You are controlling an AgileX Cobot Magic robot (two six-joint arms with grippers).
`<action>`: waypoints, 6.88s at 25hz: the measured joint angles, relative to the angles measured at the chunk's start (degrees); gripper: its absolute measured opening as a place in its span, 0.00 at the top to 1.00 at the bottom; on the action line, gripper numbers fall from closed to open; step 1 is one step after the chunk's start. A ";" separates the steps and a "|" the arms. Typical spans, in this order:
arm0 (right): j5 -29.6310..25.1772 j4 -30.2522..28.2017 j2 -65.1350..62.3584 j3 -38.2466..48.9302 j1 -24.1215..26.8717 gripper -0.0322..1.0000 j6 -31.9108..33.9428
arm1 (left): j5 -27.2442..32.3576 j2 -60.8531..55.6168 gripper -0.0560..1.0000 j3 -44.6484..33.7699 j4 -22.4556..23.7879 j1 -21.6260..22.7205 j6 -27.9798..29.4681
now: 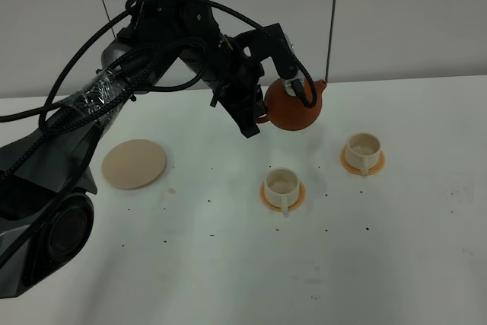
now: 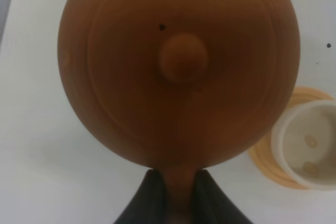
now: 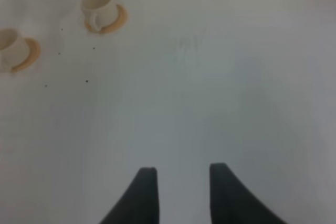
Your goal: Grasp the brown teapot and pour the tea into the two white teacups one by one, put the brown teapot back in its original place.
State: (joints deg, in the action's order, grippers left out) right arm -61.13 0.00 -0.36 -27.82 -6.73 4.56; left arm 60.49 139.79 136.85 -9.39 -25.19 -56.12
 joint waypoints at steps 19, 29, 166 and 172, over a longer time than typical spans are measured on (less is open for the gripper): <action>0.00 0.00 0.00 0.00 0.00 0.74 0.00 | -5.85 3.05 0.78 0.00 0.20 -1.09 -2.21; 0.00 0.00 0.00 0.00 0.00 0.74 0.00 | -8.31 3.38 0.78 0.00 3.82 -4.16 -2.33; 0.00 0.31 0.00 0.00 0.00 0.74 0.01 | -19.39 5.46 0.78 0.00 30.05 -11.58 -12.20; 0.00 0.31 0.00 0.00 0.00 0.74 0.01 | -19.33 5.46 0.78 0.00 30.05 -11.58 -12.20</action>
State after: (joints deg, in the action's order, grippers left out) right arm -61.13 0.31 -0.36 -27.82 -6.73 4.56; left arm 41.16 145.26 136.85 20.66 -36.77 -68.32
